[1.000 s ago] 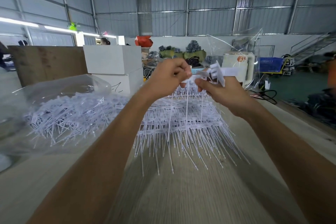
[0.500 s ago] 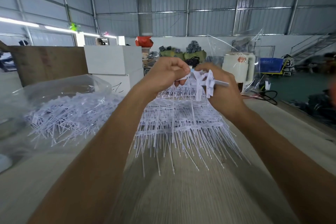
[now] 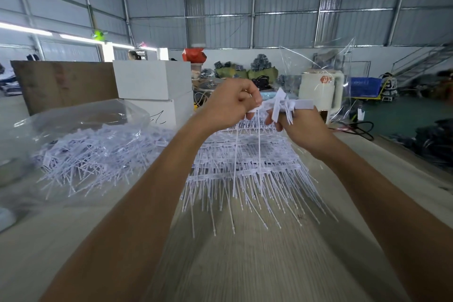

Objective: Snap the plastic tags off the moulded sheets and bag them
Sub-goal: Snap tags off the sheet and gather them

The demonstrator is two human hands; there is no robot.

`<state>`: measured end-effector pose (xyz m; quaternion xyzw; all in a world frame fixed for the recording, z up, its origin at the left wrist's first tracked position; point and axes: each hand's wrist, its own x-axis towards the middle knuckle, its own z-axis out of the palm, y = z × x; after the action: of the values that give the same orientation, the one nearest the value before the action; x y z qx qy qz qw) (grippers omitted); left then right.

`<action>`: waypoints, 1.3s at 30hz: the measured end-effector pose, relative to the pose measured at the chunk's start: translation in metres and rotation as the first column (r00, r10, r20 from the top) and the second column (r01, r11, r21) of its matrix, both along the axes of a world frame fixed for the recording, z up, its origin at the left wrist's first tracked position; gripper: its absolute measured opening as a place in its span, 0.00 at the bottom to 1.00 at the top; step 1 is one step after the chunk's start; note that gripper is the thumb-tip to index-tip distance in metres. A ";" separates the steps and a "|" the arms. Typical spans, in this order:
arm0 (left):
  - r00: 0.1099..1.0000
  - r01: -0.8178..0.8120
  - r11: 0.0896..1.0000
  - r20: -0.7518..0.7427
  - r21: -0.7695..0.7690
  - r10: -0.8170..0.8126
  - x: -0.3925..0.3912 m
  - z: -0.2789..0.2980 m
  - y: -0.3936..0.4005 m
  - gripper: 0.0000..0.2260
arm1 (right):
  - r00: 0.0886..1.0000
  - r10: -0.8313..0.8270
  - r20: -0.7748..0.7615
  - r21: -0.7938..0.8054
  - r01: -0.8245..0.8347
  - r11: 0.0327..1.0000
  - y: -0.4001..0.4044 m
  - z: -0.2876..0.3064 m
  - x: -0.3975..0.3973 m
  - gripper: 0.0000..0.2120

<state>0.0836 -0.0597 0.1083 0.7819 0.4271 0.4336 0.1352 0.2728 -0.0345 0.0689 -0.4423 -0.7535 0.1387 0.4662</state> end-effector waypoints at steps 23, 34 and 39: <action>0.944 -0.032 0.999 -0.330 -0.019 0.023 0.007 0.003 -0.012 0.18 | 0.922 0.103 -0.372 -0.288 -0.221 0.932 -0.002 -0.001 0.003 0.15; 0.997 0.026 1.000 -0.075 -0.001 -0.026 0.000 -0.001 -0.008 0.16 | 0.890 0.230 -0.394 -0.300 -0.361 0.883 -0.007 -0.001 0.001 0.11; 1.000 -0.005 0.998 -0.031 0.066 0.007 0.005 -0.004 -0.002 0.09 | 0.831 0.249 -0.497 -0.265 -0.419 0.868 -0.008 0.001 -0.002 0.05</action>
<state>0.0884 -0.0616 0.1047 0.7912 0.4169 0.4358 0.1014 0.2710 -0.0421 0.0695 -0.3356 -0.6534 0.4541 0.5043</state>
